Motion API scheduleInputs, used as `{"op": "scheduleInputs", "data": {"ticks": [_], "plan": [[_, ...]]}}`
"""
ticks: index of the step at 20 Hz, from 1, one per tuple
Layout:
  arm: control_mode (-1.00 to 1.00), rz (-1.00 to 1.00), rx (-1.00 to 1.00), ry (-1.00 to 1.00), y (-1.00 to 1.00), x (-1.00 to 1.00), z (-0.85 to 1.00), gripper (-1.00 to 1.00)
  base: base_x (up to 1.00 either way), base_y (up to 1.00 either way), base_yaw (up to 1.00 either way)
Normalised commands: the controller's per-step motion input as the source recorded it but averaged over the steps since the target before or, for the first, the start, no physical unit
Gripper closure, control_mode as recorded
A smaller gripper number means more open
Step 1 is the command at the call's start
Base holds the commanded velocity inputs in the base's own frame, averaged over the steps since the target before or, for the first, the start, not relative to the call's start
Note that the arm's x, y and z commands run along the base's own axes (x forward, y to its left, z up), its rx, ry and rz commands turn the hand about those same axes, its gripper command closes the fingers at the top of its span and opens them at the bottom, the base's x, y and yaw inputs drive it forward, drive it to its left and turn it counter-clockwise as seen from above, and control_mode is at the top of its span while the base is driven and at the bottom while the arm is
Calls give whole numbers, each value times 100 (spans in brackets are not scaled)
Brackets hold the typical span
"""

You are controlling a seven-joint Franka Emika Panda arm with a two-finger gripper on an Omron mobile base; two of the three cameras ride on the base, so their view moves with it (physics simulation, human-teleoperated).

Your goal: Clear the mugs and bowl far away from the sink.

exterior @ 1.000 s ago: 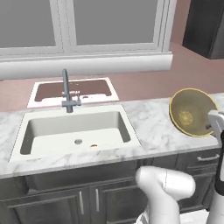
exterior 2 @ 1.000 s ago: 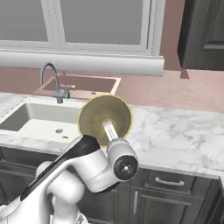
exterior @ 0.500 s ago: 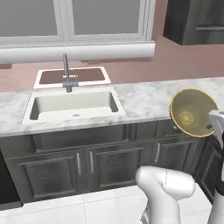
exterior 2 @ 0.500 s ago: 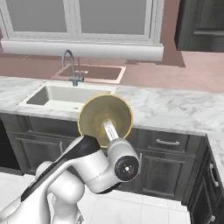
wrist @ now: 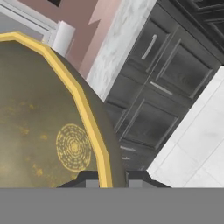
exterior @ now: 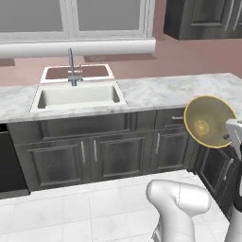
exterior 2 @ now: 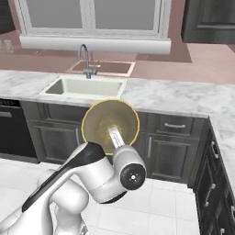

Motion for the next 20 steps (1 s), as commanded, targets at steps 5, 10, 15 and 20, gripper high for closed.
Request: {"op": "scheduleInputs", "data": {"ticks": [5,10,15,20], "plan": [[100,0,0,0,0,0,0,100,-52,-13,-16],[100,0,0,0,0,0,0,100,-35,-13,-26],[100,0,0,0,0,0,0,100,-33,-3,-33],[100,0,0,0,0,0,0,100,-22,1,-38]]}}
